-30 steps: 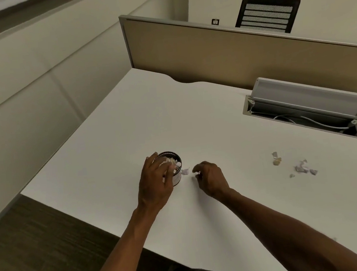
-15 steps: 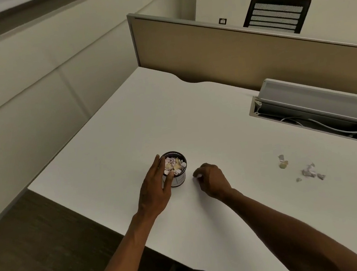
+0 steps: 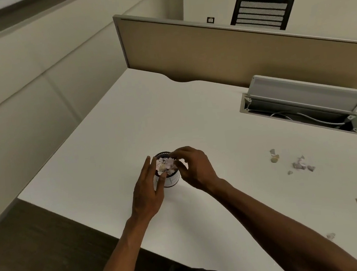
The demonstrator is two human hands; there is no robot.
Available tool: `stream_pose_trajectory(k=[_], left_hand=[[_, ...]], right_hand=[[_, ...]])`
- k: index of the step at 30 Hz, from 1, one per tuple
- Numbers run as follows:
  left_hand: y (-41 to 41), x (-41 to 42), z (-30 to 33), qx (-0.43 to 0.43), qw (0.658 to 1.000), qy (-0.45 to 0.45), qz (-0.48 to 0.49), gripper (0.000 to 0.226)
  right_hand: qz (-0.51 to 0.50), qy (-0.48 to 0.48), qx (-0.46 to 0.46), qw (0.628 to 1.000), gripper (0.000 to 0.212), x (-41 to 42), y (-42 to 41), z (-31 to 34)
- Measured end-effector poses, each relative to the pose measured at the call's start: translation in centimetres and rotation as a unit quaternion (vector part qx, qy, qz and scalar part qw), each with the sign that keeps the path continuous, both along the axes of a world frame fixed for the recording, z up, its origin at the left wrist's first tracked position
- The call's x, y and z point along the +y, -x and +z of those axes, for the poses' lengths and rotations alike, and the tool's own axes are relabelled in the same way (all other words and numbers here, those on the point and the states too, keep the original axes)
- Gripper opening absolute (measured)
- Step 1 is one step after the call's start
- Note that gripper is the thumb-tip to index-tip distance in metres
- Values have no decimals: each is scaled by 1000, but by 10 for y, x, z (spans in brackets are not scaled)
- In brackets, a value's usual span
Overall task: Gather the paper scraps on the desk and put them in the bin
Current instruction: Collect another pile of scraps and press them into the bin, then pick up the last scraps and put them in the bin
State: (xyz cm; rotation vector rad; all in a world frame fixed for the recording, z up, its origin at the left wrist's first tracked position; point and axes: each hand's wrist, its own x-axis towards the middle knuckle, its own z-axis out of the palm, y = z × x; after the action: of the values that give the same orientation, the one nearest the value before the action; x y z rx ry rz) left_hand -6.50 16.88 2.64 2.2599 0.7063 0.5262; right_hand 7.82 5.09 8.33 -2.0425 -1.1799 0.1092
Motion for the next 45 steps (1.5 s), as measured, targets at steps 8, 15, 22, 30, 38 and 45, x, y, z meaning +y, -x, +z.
stream_pose_trajectory(k=[8,15,22,30,38,45], left_hand=[[5,-2,2,-4,1000,12,8,60],[5,-7,2,1,1000,-22,15,60],[-11,-52,1,-82,986,-146,-15,53],[-24,-139,-20,-31,982,-84,-165,51],[-62,-203,-38,63,944,-36,-322,54],[-96,-253,-48,67,902,-76,-419,55]], right_hand=[[89,188,-219,953,53,-21,23,-31],[53,87,-143,984,41,-28,20,-13],[-152,57,20,986,27,-133,30,-37],[-483,222,39,846,44,-314,21,-79],[-398,231,71,885,45,-320,41,-83],[-590,122,80,794,46,-412,-6,-68]])
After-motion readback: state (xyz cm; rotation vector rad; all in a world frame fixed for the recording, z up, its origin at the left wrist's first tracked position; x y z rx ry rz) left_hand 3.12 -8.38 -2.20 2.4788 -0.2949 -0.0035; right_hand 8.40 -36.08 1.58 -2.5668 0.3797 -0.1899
